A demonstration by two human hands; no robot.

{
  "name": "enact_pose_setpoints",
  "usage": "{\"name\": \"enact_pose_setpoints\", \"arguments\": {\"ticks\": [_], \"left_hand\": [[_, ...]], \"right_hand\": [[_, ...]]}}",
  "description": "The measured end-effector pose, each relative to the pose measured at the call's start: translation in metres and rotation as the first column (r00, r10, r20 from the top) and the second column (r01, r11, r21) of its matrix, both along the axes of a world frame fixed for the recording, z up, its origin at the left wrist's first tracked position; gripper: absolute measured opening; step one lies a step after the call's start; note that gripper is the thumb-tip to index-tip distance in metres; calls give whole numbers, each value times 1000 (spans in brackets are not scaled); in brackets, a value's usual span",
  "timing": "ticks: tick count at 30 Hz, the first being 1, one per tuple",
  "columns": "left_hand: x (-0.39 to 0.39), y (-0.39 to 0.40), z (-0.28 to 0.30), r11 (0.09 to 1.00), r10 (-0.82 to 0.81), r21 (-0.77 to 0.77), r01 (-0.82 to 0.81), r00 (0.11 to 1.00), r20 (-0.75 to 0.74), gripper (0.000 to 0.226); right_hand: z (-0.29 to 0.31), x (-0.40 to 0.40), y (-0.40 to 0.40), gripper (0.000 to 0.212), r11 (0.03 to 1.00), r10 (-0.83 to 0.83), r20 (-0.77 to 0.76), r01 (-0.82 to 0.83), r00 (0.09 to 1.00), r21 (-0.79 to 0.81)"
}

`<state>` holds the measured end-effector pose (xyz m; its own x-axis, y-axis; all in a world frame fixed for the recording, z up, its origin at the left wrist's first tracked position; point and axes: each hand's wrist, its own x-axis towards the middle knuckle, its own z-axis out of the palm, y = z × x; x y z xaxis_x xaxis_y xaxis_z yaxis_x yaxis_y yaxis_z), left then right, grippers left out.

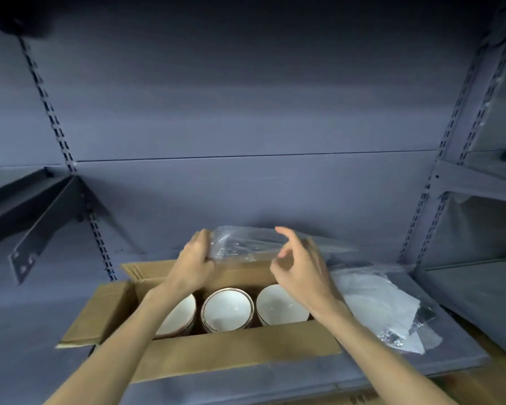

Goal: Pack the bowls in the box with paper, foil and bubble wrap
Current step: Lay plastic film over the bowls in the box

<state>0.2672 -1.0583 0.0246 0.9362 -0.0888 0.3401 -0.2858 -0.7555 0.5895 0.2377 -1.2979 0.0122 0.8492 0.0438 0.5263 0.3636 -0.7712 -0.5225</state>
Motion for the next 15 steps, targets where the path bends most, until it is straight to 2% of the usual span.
{"name": "enact_pose_setpoints", "arguments": {"ticks": [1,2,3,6,8,11,13,15], "left_hand": [[-2,11,-3,998,-24,56,24,1000,-6,30],[-4,22,-5,991,-52,121,53,999,-12,32],[-6,32,-6,978,-80,190,82,997,-17,35],[-13,55,-9,924,-122,362,123,992,-25,49],[-18,69,-11,881,-116,462,105,993,-4,56],[-25,94,-15,834,-49,552,15,998,47,63],[-28,111,-19,832,-11,554,-32,997,73,67],[-28,126,-25,814,6,577,-69,994,110,67]], "right_hand": [[-6,4,-2,77,970,-51,31,57,998,-235],[-13,9,-3,90,911,-77,48,90,996,-403],[-19,14,-2,99,859,-88,40,96,995,-502],[-36,30,3,113,785,-111,-11,81,994,-614],[-42,40,4,112,764,-152,-15,107,988,-637],[-41,50,-2,91,731,-202,-29,131,979,-670],[-41,51,-9,62,719,-193,6,145,981,-680],[-45,49,-16,33,725,-136,107,173,985,-667]]}}
